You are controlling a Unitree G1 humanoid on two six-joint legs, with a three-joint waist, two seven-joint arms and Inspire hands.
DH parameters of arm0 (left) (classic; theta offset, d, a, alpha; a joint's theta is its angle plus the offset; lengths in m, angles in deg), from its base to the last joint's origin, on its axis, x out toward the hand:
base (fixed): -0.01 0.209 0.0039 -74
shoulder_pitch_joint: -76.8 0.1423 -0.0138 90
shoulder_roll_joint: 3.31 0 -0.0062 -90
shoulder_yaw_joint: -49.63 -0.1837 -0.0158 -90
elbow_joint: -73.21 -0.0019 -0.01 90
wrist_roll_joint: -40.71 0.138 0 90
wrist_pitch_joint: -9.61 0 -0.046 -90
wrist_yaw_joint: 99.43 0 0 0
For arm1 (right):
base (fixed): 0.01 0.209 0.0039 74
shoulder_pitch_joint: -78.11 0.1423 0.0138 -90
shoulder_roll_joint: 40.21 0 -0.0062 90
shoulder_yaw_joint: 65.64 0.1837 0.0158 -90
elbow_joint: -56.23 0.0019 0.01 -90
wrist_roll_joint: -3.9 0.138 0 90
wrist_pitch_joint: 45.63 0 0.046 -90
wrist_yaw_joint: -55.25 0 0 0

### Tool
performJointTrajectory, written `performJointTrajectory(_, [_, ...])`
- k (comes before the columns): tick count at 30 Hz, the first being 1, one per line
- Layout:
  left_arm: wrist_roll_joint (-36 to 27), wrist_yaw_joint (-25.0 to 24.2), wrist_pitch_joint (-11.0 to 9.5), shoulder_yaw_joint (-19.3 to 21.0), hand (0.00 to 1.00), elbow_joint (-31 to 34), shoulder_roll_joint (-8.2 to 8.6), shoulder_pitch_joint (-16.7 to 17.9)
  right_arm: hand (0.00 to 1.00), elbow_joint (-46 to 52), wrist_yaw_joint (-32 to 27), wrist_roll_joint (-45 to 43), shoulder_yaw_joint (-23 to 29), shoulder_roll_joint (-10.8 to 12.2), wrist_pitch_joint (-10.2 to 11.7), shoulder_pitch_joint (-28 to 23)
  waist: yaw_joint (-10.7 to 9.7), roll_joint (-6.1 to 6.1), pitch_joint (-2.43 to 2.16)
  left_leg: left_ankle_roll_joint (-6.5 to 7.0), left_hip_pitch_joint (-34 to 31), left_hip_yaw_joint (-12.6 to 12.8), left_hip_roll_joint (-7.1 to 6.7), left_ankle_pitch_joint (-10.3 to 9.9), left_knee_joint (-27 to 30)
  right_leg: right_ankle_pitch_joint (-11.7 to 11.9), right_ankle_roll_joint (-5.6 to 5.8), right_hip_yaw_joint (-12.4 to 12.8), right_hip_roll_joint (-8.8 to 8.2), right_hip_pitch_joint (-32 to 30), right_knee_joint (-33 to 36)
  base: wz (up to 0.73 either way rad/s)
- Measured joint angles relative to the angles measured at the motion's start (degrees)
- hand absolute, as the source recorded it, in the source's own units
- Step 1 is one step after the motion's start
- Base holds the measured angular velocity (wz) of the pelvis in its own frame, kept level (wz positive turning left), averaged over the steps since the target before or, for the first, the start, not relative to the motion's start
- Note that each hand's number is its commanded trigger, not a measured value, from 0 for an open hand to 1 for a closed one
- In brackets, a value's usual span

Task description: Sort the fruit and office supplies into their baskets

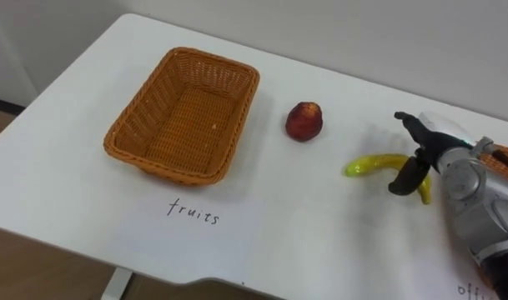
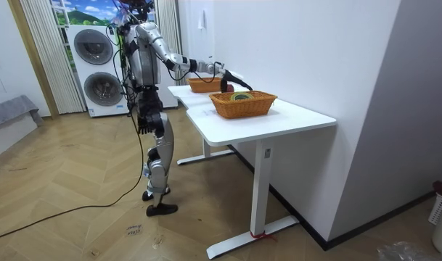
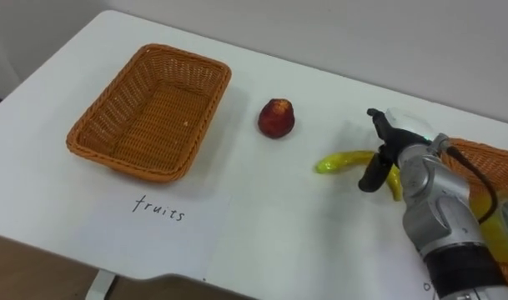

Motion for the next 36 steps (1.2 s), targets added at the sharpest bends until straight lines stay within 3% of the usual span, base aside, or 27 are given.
performJointTrajectory(15, [1.39,-1.93,1.59,0.06,0.0,0.01,-0.69,1.35,0.0,-7.52,-4.18,0.0,0.01,0.32,0.18,1.46,0.27,-0.03,-0.08,0.0,-0.85,-1.59,-0.07,0.0,0.57,0.0,0.0,-1.97,-0.15,0.4,-0.06,0.06])
performJointTrajectory(24, [1.39,-4.08,1.58,-0.92,0.0,0.03,-0.87,2.09,0.0,-9.6,-5.55,0.22,0.01,0.28,0.58,3.44,0.28,1.1,-0.3,0.0,-2.0,-1.58,-0.07,-0.01,1.04,0.03,-0.04,-1.87,-0.13,-0.63,0.03,-0.01])
performJointTrajectory(29, [1.3,-4.27,1.51,-3.1,0.0,0.1,-1.03,2.09,0.0,-13.02,-6.47,1.69,0.01,0.28,0.91,6.2,0.12,1.91,-0.78,-0.01,-2.32,-1.77,-0.07,-0.01,0.86,0.03,-0.04,-3.06,-0.2,-0.95,0.03,0.01])
performJointTrajectory(36, [0.86,-4.36,1.08,-3.8,0.0,0.1,-1.16,2.09,0.0,-14.54,-7.61,5.18,-0.36,0.24,2.1,6.91,-0.05,1.78,-0.77,0.0,-2.61,-1.92,-0.08,0.0,1.23,0.04,-0.04,-3.82,-0.3,-1.27,0.01,0.0])
